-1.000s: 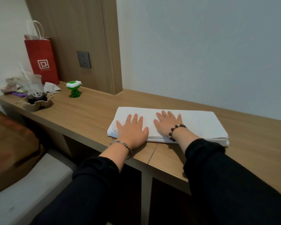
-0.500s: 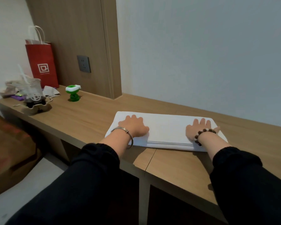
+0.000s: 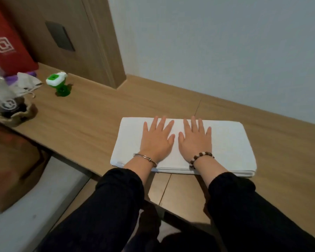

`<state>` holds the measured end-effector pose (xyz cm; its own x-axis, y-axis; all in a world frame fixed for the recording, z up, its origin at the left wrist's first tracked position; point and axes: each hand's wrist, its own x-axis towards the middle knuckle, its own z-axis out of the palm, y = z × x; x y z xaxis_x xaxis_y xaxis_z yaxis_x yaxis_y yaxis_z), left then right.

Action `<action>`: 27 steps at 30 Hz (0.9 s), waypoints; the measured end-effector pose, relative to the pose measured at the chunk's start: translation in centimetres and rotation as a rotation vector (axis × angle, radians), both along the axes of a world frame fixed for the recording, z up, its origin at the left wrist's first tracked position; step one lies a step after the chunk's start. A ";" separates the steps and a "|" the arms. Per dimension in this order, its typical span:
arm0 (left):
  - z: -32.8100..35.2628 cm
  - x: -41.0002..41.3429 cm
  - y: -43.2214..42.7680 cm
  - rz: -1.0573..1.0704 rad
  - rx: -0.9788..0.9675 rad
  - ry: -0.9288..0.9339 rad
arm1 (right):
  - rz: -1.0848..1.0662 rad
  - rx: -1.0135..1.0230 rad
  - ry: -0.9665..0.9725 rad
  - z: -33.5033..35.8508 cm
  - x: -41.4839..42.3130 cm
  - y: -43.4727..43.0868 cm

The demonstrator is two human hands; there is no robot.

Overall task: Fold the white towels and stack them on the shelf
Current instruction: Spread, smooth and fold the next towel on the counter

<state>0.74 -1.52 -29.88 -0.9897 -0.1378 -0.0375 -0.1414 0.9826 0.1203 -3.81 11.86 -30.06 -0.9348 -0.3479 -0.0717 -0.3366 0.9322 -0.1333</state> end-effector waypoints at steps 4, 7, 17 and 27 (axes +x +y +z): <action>0.0 0.4 -0.9 0.068 -0.038 -0.099 | -0.023 0.030 -0.051 0.5 0.2 1.3; 0.0 1.1 -2.5 0.109 -0.071 -0.169 | -0.093 0.079 -0.089 0.9 0.3 3.9; -0.2 2.2 -4.1 0.239 -0.035 -0.181 | -0.367 0.084 -0.100 0.8 0.2 8.0; 4.3 -1.6 -4.2 0.248 0.237 -0.488 | -0.429 0.138 -0.138 2.7 -0.8 6.4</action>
